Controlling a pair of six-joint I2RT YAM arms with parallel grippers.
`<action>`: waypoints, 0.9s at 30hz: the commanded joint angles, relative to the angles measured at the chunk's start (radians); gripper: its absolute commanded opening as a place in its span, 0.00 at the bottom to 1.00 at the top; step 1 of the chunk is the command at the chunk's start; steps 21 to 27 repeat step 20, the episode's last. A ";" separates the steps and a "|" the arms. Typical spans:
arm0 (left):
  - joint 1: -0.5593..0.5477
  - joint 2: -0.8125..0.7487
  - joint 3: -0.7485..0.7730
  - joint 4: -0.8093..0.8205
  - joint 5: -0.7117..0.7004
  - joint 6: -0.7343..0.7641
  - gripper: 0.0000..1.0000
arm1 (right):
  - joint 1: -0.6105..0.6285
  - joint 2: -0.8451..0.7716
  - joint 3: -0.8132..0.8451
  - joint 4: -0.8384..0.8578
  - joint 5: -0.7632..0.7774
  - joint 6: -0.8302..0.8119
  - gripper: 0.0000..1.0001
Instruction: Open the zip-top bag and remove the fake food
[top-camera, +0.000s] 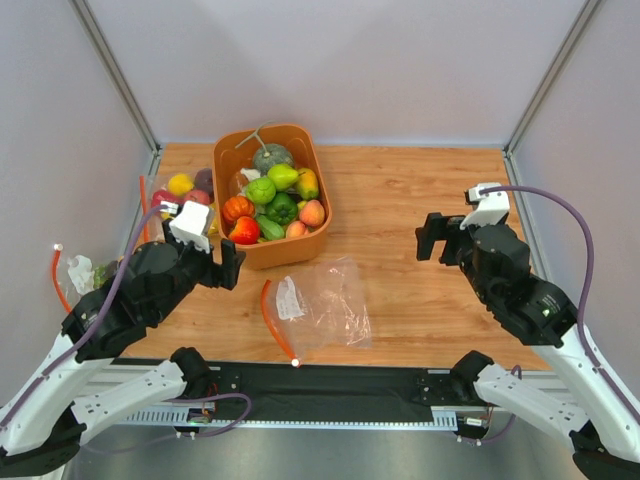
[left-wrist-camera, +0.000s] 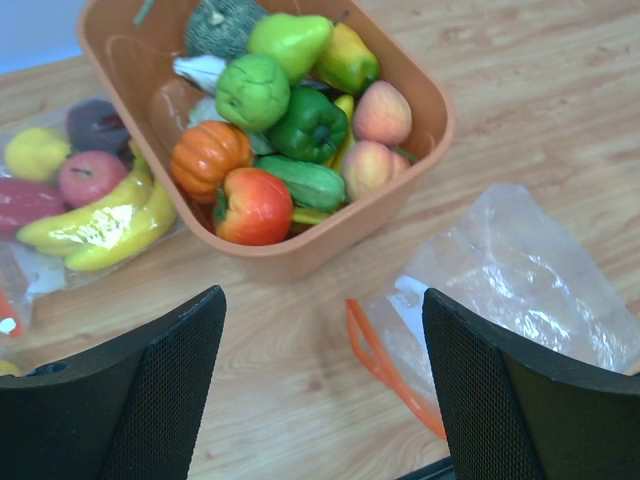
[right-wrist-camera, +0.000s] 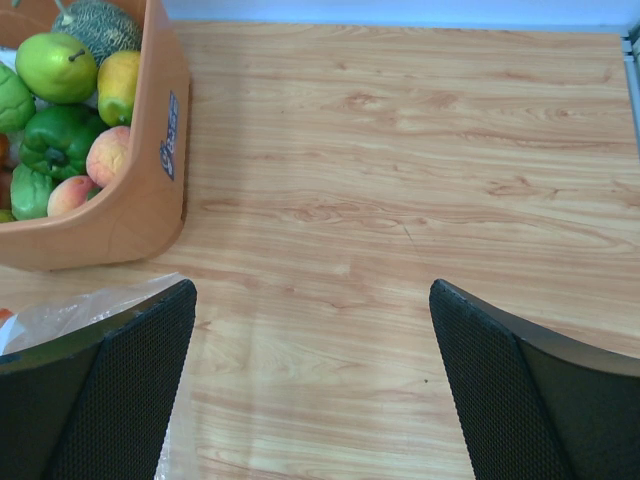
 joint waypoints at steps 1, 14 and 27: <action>-0.004 0.033 0.047 -0.027 -0.073 -0.018 0.87 | -0.002 -0.022 -0.006 -0.017 0.044 0.016 1.00; -0.003 0.070 0.072 -0.062 -0.093 -0.035 0.87 | -0.002 -0.050 0.001 -0.029 0.063 0.024 1.00; -0.004 0.074 0.084 -0.073 -0.101 -0.023 0.87 | -0.002 -0.052 0.001 -0.032 0.072 0.022 1.00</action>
